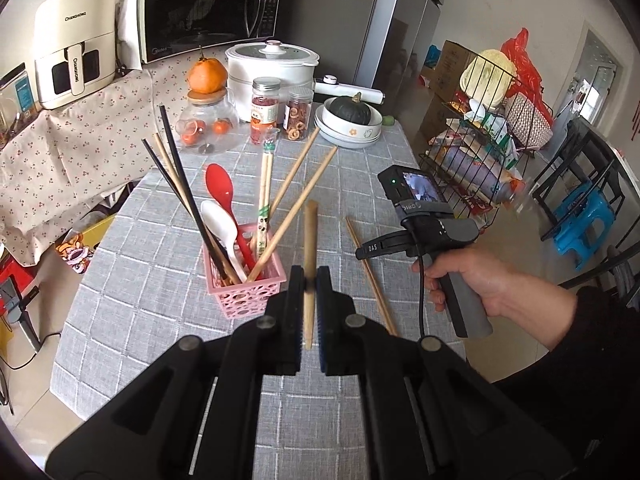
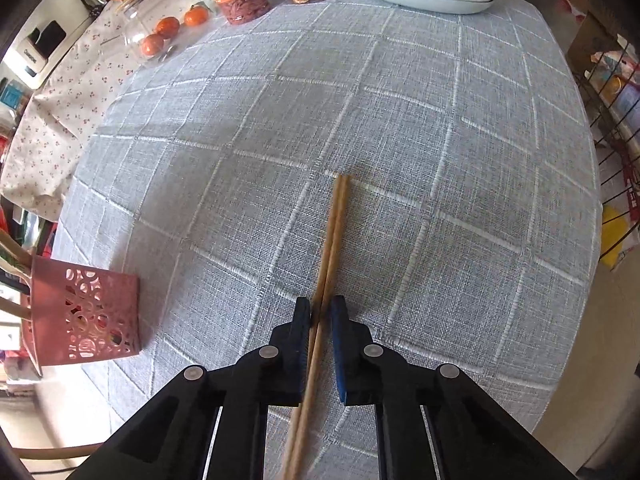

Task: Organize utensils
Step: 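Lift the chopstick with the left tool while the right tool grasps the last wooden chopstick, then insert the chopstick into the basket with the left tool while the right tool carries the last chopstick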

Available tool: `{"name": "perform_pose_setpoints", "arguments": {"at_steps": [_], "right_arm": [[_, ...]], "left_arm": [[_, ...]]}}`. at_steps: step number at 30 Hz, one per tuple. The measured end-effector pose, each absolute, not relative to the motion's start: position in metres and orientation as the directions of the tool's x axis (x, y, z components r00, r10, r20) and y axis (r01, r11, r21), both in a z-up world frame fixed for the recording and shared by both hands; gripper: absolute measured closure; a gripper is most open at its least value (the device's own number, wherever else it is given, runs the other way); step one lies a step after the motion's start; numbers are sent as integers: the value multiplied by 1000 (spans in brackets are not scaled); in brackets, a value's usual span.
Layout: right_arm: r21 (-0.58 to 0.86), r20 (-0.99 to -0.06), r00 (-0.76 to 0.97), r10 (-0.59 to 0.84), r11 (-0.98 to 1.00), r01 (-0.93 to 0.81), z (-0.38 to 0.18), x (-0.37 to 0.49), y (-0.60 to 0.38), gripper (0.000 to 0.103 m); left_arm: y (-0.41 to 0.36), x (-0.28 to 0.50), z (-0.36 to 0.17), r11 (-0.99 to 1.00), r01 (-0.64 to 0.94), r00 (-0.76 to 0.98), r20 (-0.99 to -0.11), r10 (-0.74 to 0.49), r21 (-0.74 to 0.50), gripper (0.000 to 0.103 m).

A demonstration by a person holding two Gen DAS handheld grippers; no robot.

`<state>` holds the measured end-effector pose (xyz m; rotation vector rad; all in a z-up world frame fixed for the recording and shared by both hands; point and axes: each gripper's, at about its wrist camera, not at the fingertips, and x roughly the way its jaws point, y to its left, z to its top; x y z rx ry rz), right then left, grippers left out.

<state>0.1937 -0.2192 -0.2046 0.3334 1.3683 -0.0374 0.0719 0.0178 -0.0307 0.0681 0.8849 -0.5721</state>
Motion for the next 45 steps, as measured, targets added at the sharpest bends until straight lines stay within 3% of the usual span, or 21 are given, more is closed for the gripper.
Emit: {"name": "perform_pose_setpoints", "arguments": {"at_steps": [20,36,45], "right_arm": [[271,-769,584,258,960,-67,-76,115,-218,94],[266,-648,687,329,943,-201,2,86,-182,98],[285,-575,724,381,923,-260,30,73,-168,98]], "left_arm": [[53,72,9,885,411,641,-621,-452,-220,96],[73,81,18,938,300,784,-516,-346,-172,96],[66,94,7,941,293,785,-519,-337,-168,96]]}}
